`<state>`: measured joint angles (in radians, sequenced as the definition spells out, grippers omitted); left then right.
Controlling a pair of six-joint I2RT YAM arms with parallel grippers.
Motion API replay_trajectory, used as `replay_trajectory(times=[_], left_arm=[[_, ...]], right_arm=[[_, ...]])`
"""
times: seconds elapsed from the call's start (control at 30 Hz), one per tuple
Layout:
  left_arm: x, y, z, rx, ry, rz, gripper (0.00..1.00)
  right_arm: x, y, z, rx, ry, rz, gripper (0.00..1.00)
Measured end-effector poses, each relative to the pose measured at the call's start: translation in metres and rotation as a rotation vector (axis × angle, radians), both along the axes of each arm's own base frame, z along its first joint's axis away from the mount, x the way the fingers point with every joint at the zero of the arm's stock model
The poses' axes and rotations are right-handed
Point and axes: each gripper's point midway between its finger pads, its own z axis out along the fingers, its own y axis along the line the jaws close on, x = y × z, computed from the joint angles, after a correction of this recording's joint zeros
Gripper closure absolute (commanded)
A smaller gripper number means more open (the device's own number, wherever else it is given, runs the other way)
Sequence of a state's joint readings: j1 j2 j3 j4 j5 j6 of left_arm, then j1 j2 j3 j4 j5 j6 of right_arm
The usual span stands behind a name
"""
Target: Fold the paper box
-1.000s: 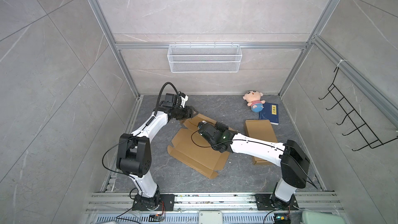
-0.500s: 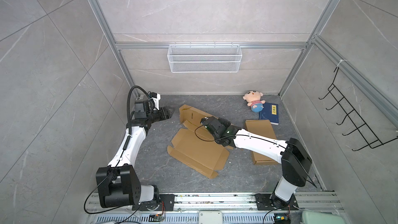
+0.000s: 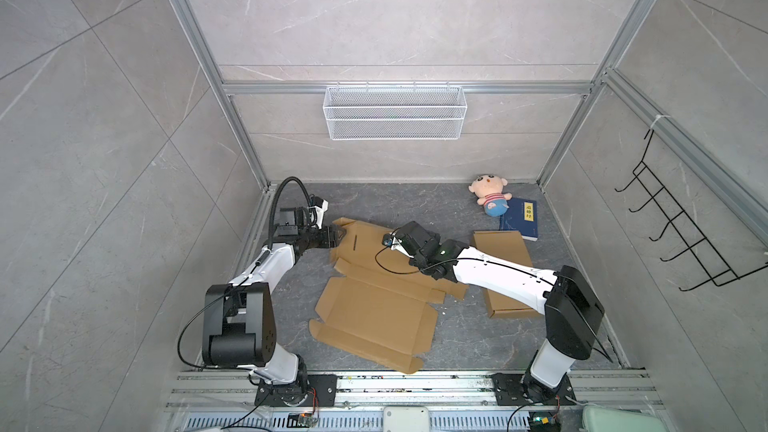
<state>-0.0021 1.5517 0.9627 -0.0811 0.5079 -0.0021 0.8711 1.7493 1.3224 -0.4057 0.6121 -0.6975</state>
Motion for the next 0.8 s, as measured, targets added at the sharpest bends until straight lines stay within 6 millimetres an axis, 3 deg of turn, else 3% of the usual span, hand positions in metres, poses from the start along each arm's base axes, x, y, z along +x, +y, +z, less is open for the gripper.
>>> replay_trajectory(times=[0.23,0.4,0.53,0.67,0.8], left_arm=[[0.004,0.001,0.002,0.055,-0.059,-0.04,0.5],[0.0,0.002,0.001,0.081,-0.058,-0.06,0.44],[-0.002,0.005,0.004,0.099,-0.063,-0.051,0.47],[-0.001,0.006,0.005,0.105,-0.065,-0.047,0.54],[0.002,0.005,0.006,0.091,-0.073,-0.044,0.68]], right_arm=[[-0.001,0.002,-0.003,-0.004,0.012,0.014,1.0],[0.004,0.002,0.004,-0.02,-0.027,0.015,1.0],[0.011,0.001,0.013,-0.043,-0.079,0.014,1.0],[0.017,0.002,0.021,-0.063,-0.122,0.02,1.0],[0.019,0.002,0.025,-0.074,-0.143,0.024,1.0]])
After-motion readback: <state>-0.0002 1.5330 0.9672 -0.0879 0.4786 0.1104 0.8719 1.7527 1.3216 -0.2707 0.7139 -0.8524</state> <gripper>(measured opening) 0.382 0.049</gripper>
